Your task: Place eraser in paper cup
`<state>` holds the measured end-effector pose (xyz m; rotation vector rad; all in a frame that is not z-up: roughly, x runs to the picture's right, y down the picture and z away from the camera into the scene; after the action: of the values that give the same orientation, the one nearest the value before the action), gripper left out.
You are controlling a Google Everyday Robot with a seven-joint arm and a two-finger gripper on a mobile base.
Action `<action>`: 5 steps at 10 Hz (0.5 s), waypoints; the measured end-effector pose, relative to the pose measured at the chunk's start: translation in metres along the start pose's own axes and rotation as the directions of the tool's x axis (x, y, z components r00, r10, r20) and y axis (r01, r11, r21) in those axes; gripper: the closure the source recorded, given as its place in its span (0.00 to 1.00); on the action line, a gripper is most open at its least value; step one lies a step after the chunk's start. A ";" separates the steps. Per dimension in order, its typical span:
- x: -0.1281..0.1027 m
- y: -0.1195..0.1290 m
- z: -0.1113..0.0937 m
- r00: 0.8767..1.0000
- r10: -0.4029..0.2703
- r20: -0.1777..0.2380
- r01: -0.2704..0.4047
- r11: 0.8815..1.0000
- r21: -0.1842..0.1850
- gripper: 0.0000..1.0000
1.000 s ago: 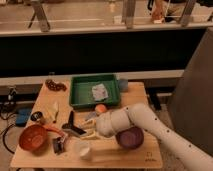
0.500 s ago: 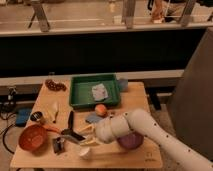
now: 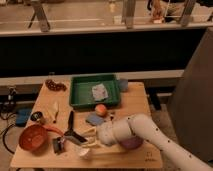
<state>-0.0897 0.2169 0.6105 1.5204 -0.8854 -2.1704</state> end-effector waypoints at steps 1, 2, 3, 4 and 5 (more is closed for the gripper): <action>-0.002 0.000 0.002 1.000 0.003 -0.007 -0.003 1.000 -0.001 1.00; -0.005 0.000 0.005 1.000 0.009 -0.016 -0.009 1.000 -0.002 1.00; -0.007 0.000 0.007 1.000 0.013 -0.021 -0.013 1.000 -0.001 1.00; -0.009 0.000 0.008 0.999 0.017 -0.027 -0.017 1.000 -0.001 1.00; -0.010 -0.001 0.010 0.999 0.020 -0.033 -0.020 1.000 -0.001 0.99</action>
<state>-0.0952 0.2260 0.6194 1.5360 -0.8841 -2.1250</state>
